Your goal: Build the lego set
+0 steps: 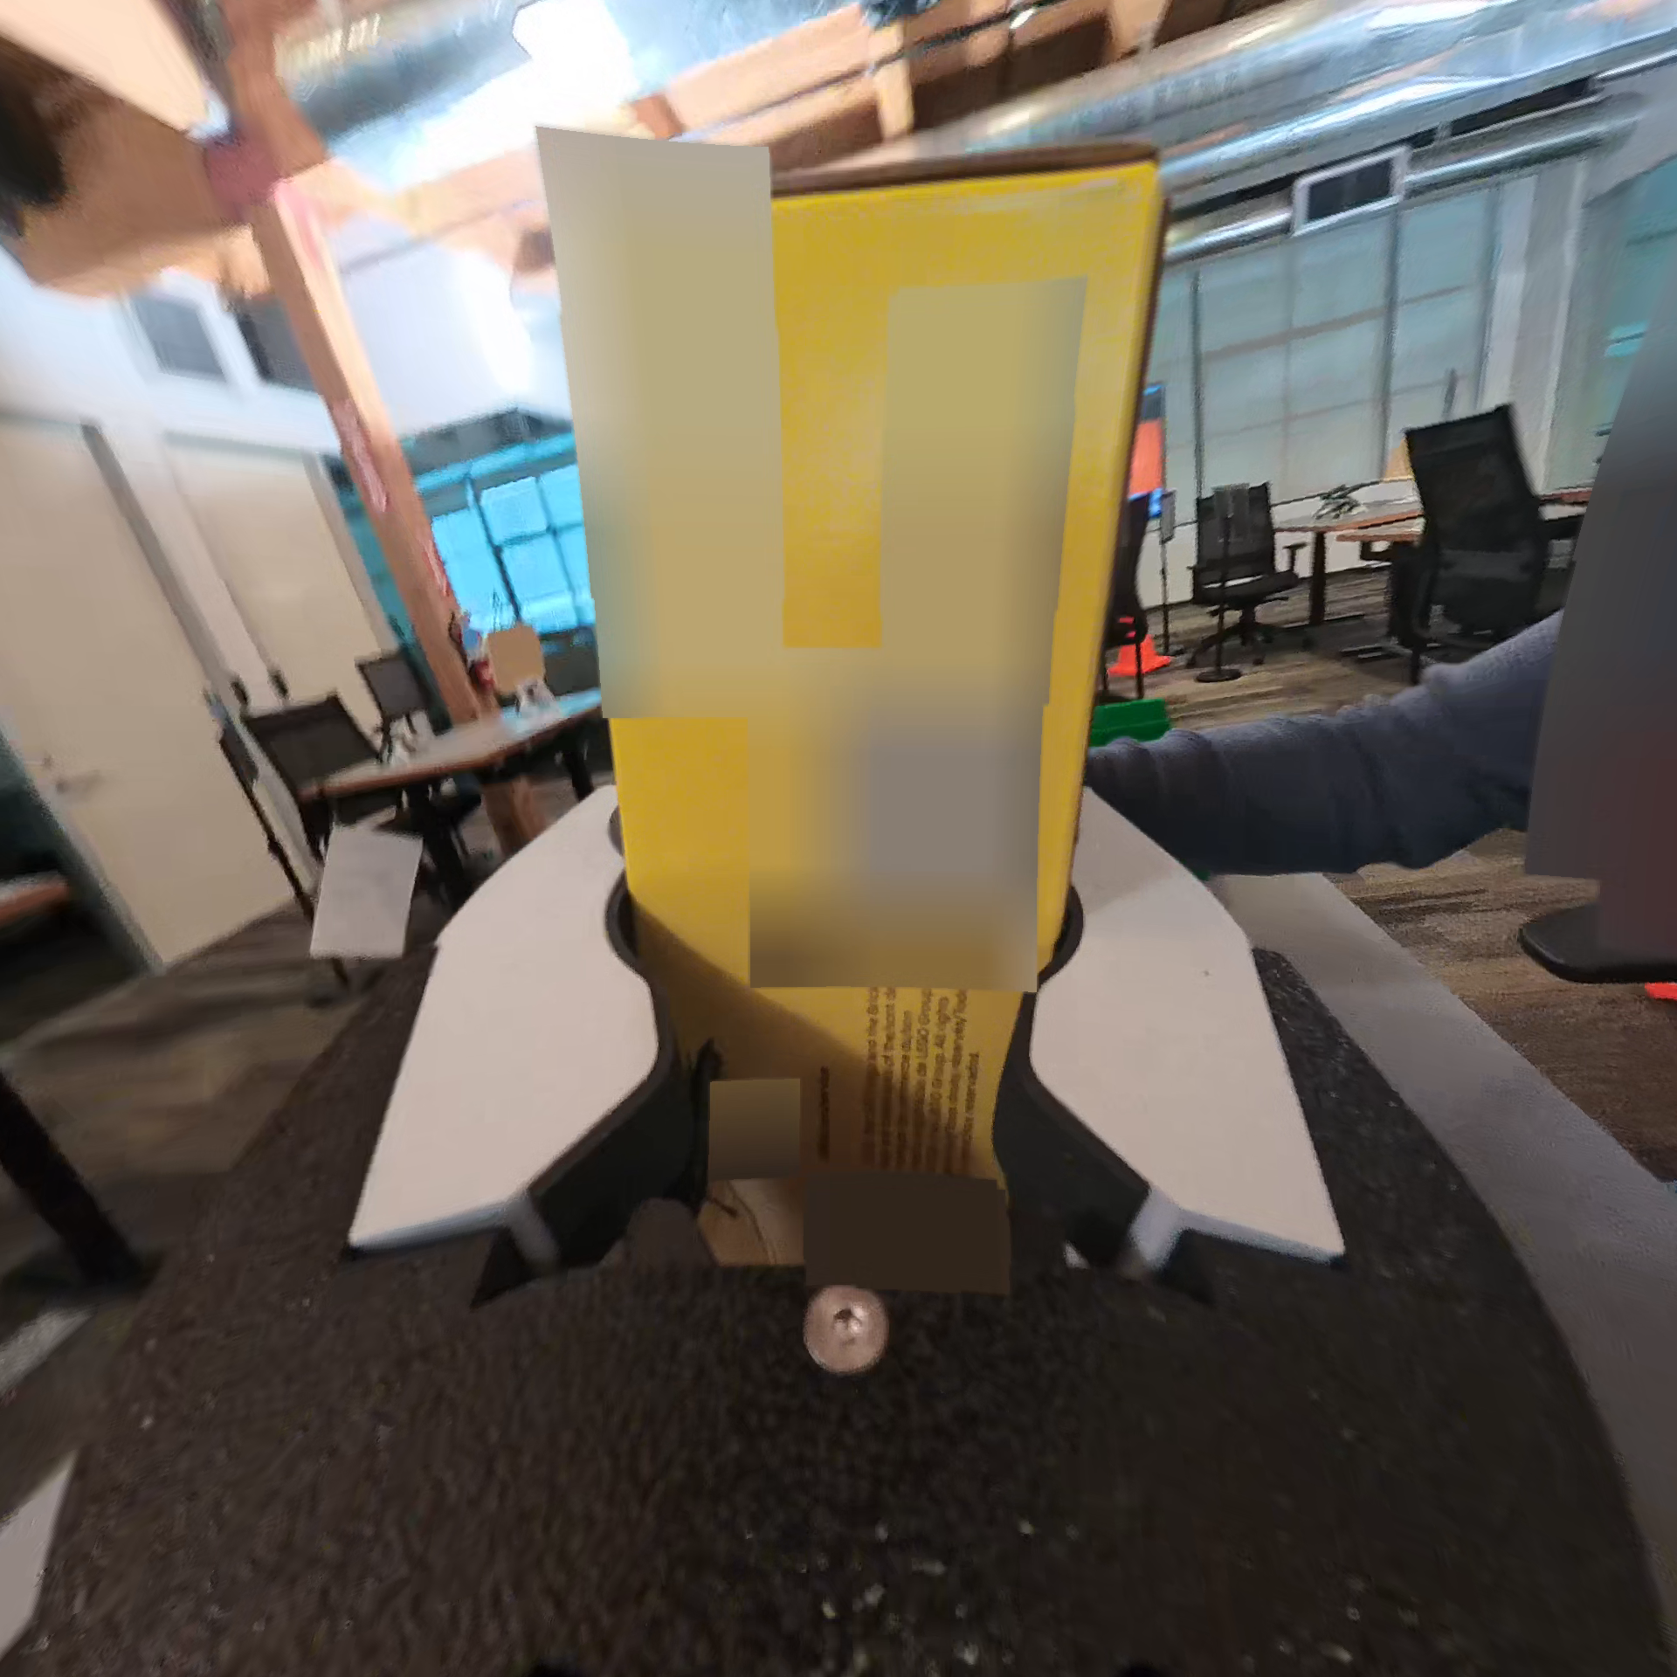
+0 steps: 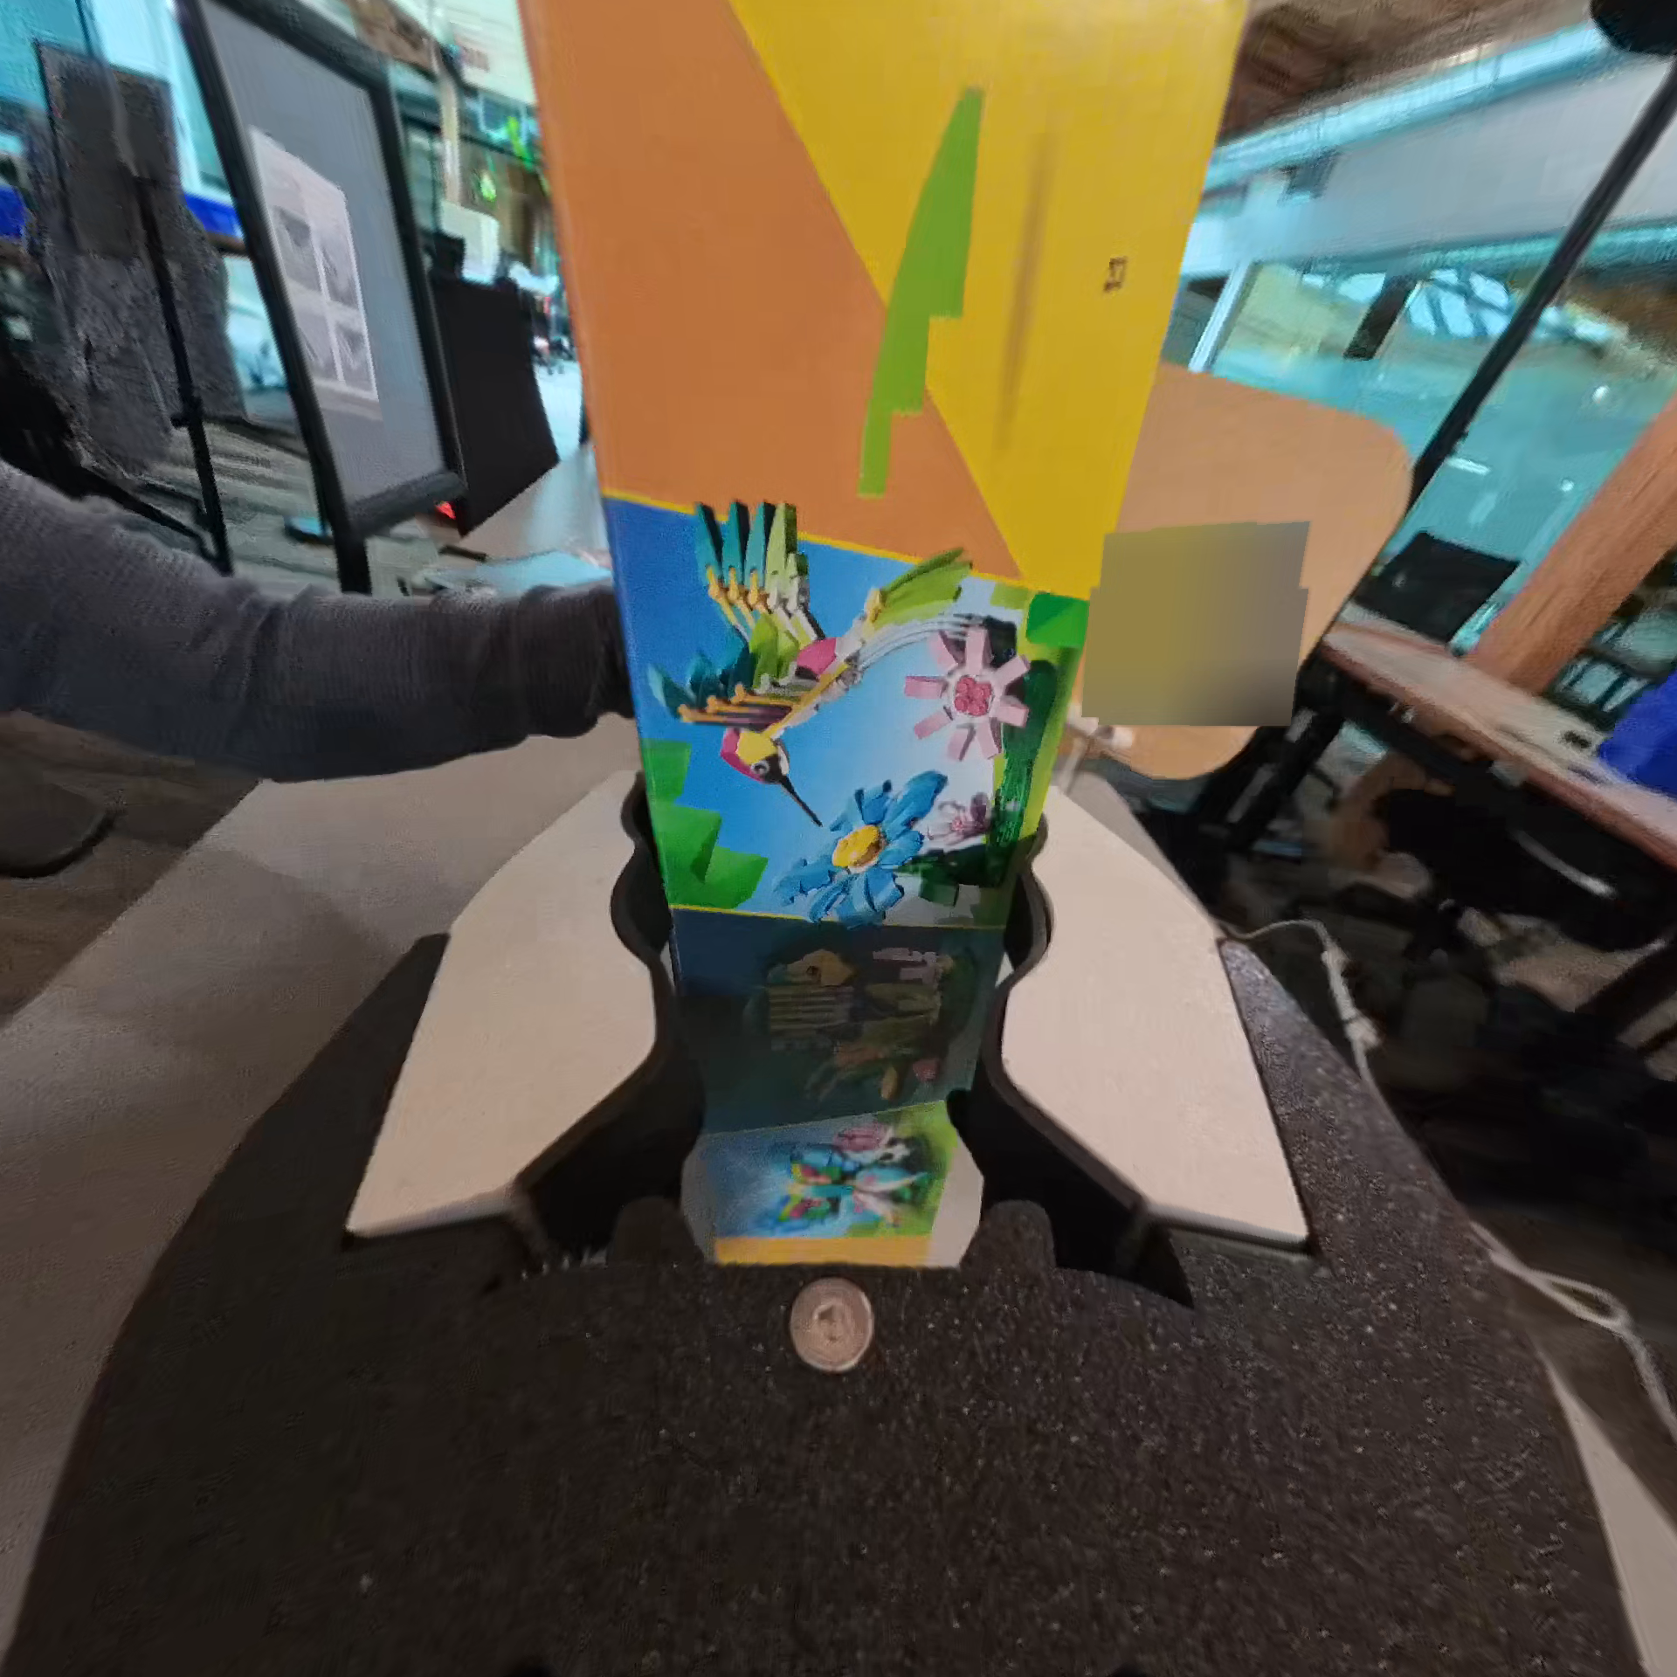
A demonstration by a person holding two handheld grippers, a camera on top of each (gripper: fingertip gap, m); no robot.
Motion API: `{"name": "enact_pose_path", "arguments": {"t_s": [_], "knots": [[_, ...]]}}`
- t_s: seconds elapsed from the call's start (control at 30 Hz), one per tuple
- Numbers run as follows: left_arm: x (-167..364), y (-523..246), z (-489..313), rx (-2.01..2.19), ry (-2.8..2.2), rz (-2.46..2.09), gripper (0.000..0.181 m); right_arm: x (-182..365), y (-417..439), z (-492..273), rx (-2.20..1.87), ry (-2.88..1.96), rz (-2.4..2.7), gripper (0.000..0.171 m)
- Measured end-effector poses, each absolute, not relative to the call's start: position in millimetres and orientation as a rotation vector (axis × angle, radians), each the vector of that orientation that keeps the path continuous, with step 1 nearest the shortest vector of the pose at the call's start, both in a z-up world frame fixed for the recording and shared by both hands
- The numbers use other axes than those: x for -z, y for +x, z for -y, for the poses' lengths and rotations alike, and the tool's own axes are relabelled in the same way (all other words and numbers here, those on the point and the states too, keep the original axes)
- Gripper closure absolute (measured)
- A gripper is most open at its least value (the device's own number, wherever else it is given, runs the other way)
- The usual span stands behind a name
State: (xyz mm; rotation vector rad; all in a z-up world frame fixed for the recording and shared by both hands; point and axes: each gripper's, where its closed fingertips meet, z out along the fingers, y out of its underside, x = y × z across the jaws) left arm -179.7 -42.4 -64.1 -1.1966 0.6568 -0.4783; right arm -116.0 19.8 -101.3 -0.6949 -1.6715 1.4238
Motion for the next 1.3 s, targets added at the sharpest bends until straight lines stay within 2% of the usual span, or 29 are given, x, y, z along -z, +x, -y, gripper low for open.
{"name": "enact_pose_path", "arguments": {"t_s": [0.03, 0.17, 0.27, 0.4, 0.43, 0.53, 0.6, 0.97, 1.3], "knots": [[66.8, -183.6, 40.7, 0.504, -1.191, -0.663, 0.097, 96.9, -114.5, -15.7, -1.39, -0.662, 1.668, 0.098], [60.8, -178.1, 43.2, 0.472, -1.165, -0.702, 0.097, 89.8, -110.2, -14.2, -1.366, -0.631, 1.657, 0.098], [86.0, -186.5, 21.0, 0.556, -1.228, -0.629, 0.097, 114.5, -117.9, -33.6, -1.406, -0.755, 1.659, 0.098], [30.3, -171.2, 36.0, 0.515, -1.042, -0.668, 0.097, 44.3, -101.5, -19.0, -1.402, -0.568, 1.599, 0.098], [31.3, -168.5, 33.4, 0.508, -1.062, -0.684, 0.097, 41.7, -98.2, -20.0, -1.398, -0.557, 1.586, 0.098], [73.3, -172.9, 15.9, 0.561, -1.156, -0.628, 0.097, 84.4, -101.5, -36.5, -1.442, -0.68, 1.593, 0.098], [76.9, -173.1, 18.0, 0.563, -1.118, -0.606, 0.096, 92.8, -101.7, -36.4, -1.459, -0.688, 1.601, 0.098], [1.9, -178.4, 1.3, 0.507, -1.072, -0.695, 0.095, 20.2, -102.6, -46.6, -1.442, -0.566, 1.542, 0.098], [-15.7, -173.1, -8.5, 0.504, -1.104, -0.749, 0.096, 9.6, -88.7, -52.9, -1.431, -0.589, 1.509, 0.098]]}}
